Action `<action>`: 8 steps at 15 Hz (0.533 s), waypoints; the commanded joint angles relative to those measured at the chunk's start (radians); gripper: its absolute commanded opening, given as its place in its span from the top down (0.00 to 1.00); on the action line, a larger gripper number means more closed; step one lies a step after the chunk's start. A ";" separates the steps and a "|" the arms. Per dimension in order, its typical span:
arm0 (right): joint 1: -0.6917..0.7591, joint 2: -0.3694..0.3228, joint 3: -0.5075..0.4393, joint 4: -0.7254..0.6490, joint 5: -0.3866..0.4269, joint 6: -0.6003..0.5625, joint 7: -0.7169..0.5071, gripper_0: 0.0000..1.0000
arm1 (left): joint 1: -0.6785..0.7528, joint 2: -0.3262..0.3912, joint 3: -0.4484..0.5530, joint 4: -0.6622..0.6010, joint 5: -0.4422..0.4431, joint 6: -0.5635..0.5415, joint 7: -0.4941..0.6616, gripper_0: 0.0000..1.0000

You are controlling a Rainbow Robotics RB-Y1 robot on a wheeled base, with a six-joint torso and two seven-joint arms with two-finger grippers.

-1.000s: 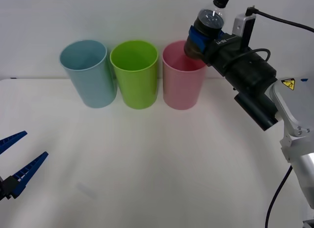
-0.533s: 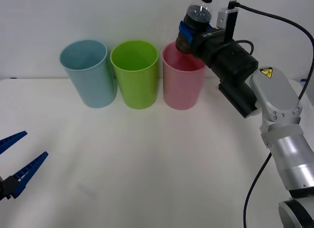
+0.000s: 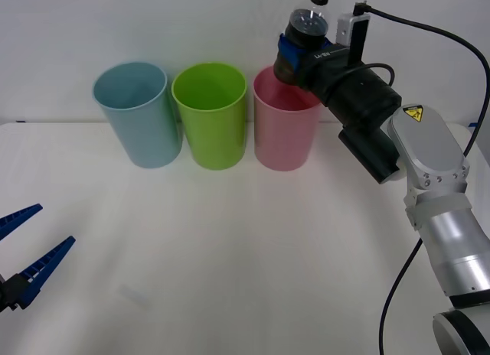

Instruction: Grasp the object on the table and drop it into the matching bin: aluminum can to the light blue bin, PET bottle to the pink bin.

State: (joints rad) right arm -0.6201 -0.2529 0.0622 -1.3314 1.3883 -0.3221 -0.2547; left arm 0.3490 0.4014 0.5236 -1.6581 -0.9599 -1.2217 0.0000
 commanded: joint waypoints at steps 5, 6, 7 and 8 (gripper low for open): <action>0.010 -0.005 -0.002 -0.006 0.000 -0.002 0.006 0.00 | 0.000 0.000 0.000 0.000 0.000 0.000 0.000 0.00; 0.025 -0.009 -0.004 -0.022 0.000 -0.002 0.006 0.00 | 0.000 0.000 0.000 0.000 0.000 0.000 0.000 0.00; 0.042 -0.017 -0.002 -0.045 0.000 -0.002 0.002 0.00 | 0.000 0.000 0.000 0.000 0.000 0.000 0.000 0.00; 0.068 -0.029 -0.002 -0.078 0.000 -0.005 0.000 0.00 | 0.000 0.000 0.000 0.000 0.000 0.000 0.000 0.00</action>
State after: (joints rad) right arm -0.5701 -0.2737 0.0594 -1.3857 1.3883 -0.3244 -0.2531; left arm 0.3490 0.4014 0.5236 -1.6581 -0.9599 -1.2217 0.0000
